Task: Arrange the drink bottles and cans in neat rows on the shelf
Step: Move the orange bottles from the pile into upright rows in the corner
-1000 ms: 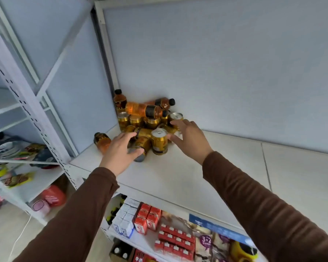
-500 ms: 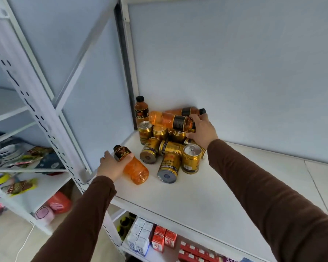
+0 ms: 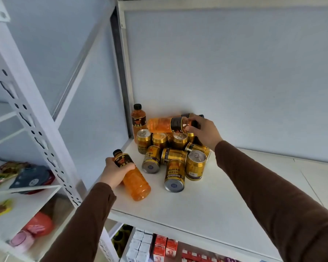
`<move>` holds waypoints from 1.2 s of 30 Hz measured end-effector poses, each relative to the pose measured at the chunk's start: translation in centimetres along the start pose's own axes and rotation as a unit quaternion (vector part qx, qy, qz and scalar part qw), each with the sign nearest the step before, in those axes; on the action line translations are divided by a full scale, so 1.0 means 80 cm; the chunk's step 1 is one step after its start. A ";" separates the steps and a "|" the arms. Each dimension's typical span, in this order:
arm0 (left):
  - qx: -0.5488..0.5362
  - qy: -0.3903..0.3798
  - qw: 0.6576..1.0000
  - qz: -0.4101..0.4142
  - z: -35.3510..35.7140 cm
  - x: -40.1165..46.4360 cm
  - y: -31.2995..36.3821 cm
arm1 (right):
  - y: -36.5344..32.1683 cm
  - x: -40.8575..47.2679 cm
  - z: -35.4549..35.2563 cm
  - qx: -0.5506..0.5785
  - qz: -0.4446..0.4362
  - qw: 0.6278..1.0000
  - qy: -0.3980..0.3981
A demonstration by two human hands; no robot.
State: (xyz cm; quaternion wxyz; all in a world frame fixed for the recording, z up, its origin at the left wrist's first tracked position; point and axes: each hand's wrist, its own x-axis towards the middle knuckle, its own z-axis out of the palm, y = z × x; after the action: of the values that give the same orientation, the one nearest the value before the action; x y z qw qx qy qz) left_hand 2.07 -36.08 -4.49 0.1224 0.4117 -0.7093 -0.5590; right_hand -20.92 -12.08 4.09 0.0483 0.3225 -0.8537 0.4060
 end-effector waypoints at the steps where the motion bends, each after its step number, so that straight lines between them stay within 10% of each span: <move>1: -0.011 -0.002 1.000 0.026 -0.003 -0.003 0.004 | -0.006 0.002 0.000 0.012 0.002 1.000 0.009; 16: -0.110 -0.218 0.931 0.270 0.020 -0.073 0.112 | -0.077 -0.020 -0.103 0.083 0.003 0.987 0.135; 36: -0.017 -0.456 0.799 0.392 0.348 -0.222 0.170 | 0.032 -0.262 -0.371 -0.302 0.212 0.925 0.091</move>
State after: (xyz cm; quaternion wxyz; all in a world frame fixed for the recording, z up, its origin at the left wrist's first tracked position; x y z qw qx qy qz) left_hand -10.41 -3.52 3.15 0.0012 -0.2062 -0.7742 -0.5984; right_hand -11.22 21.30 14.93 0.1341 0.0656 -0.9762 0.1574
